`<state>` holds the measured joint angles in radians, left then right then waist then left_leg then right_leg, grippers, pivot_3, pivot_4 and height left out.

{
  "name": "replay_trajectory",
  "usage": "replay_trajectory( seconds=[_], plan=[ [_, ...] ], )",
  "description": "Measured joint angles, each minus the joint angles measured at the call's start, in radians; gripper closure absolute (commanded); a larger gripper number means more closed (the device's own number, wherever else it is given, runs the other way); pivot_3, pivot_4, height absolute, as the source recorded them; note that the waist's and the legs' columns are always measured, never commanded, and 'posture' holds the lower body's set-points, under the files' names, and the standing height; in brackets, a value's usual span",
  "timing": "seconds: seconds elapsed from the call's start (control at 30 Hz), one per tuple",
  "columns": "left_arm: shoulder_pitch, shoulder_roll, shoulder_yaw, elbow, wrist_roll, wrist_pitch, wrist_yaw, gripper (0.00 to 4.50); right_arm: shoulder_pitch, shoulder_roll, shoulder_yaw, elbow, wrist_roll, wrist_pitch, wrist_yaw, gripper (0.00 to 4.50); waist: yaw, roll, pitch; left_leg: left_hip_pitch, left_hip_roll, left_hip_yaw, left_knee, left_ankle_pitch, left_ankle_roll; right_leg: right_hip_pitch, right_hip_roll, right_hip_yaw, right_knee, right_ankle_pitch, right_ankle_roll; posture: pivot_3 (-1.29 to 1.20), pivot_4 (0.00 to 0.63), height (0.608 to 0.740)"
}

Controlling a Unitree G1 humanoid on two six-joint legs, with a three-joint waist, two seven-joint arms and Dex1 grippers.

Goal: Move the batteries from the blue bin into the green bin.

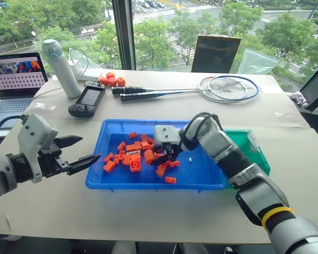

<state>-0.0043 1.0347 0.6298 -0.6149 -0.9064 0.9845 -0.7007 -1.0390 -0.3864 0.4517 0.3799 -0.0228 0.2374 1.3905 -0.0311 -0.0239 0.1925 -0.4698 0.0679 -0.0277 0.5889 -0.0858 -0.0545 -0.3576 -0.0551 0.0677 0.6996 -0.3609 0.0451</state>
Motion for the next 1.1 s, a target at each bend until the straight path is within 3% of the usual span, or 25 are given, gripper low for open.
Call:
replay_trajectory(
  seconds=[0.17, 0.27, 0.33, 0.37, 0.53, 0.83, 1.1],
  plan=[
    [-0.027, 0.0, -0.032, 0.019, 0.007, -0.023, -0.003, 0.0, -0.123, -0.107, -0.053, 0.174, -0.058, -0.06, -0.071, 3.06, 0.002, 0.0, 0.0, 0.001, 0.0, 0.0, 0.0, 0.0, 0.0, 0.0, 0.0, 0.0, -0.001, 0.0, 0.0, 0.0, 0.15, 0.709],
    [-0.048, -0.004, -0.045, 0.044, 0.003, -0.028, -0.009, 0.0, -0.125, -0.111, -0.053, 0.274, -0.094, -0.1, -0.1, 3.06, -0.001, 0.0, 0.0, 0.0, 0.0, 0.001, -0.001, 0.0, 0.0, -0.001, 0.0, 0.0, -0.001, 0.0, 0.0, 0.0, 0.15, 0.709],
    [-0.071, -0.011, -0.053, 0.045, -0.005, -0.029, -0.016, 0.0, -0.123, -0.111, -0.03, 0.336, -0.136, -0.147, -0.131, 2.05, -0.006, 0.0, 0.0, -0.001, 0.0, 0.001, -0.001, 0.0, 0.0, -0.002, 0.0, 0.0, -0.001, 0.0, 0.0, 0.0, 0.15, 0.709],
    [-0.074, -0.011, -0.055, 0.045, -0.007, -0.029, -0.018, 0.0, -0.123, -0.111, -0.027, 0.351, -0.148, -0.159, -0.136, 1.88, -0.008, 0.0, 0.0, -0.001, 0.0, 0.001, -0.001, 0.0, 0.0, -0.002, 0.0, 0.0, -0.001, 0.0, 0.0, 0.0, 0.15, 0.709],
    [-0.075, -0.011, -0.058, 0.047, -0.008, -0.029, -0.027, 0.0, -0.123, -0.107, -0.051, 0.367, -0.147, -0.177, -0.125, 0.13, -0.014, 0.0, 0.0, -0.001, 0.0, 0.001, -0.002, 0.0, 0.0, -0.002, 0.0, 0.0, -0.001, 0.0, 0.0, 0.0, 0.15, 0.709],
    [-0.072, -0.01, -0.055, 0.051, -0.041, -0.019, -0.057, 0.0, -0.059, 0.033, -0.063, 0.094, -0.024, -0.005, -0.018, 0.13, -0.011, 0.0, 0.0, -0.001, 0.0, 0.001, -0.001, 0.0, 0.0, -0.002, 0.0, 0.0, -0.001, 0.0, 0.0, 0.0, 0.15, 0.709],
    [-0.051, 0.015, -0.007, 0.04, -0.08, -0.002, -0.086, 0.0, -0.035, 0.076, -0.003, 0.152, -0.058, -0.006, -0.045, 0.13, -0.006, 0.0, 0.0, -0.001, 0.0, 0.001, -0.001, 0.0, 0.0, -0.001, 0.0, 0.0, 0.0, 0.0, 0.0, 0.0, 0.15, 0.709]
  ],
)
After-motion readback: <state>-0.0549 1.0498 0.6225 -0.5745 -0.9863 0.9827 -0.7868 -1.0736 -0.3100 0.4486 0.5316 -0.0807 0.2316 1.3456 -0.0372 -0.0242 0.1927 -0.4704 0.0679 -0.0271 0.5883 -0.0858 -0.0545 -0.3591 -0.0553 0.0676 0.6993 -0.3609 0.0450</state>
